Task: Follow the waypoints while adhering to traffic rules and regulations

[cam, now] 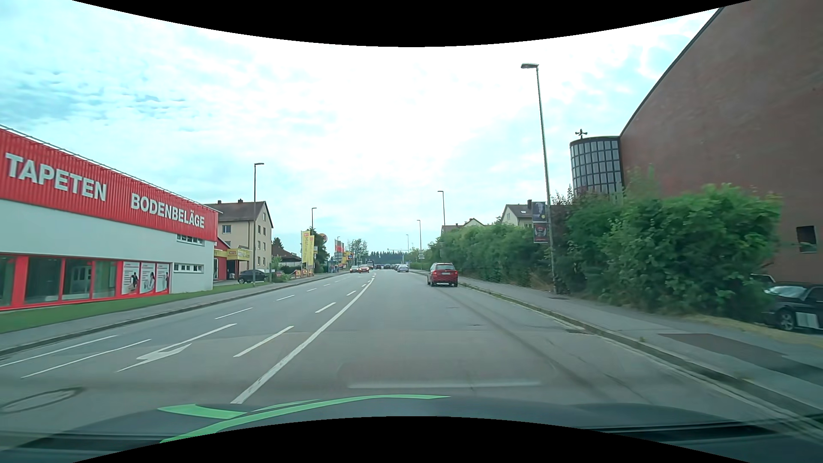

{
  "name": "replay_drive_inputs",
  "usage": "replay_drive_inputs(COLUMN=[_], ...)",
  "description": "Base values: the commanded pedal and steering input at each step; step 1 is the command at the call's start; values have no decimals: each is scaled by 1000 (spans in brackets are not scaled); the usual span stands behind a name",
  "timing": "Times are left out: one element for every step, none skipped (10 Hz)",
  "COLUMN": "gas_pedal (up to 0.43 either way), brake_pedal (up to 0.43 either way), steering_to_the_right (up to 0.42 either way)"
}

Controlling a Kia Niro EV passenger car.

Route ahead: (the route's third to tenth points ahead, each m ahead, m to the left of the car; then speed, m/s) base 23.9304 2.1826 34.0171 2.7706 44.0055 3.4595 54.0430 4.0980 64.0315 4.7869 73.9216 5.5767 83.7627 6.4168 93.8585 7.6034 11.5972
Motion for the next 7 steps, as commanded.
replay_drive_inputs(gas_pedal=[87,87,87,87,87,87,87], brake_pedal=[0,0,0,0,0,0,0], steering_to_the_right=[-12,-12,-12,-12,-12,-11,-11])
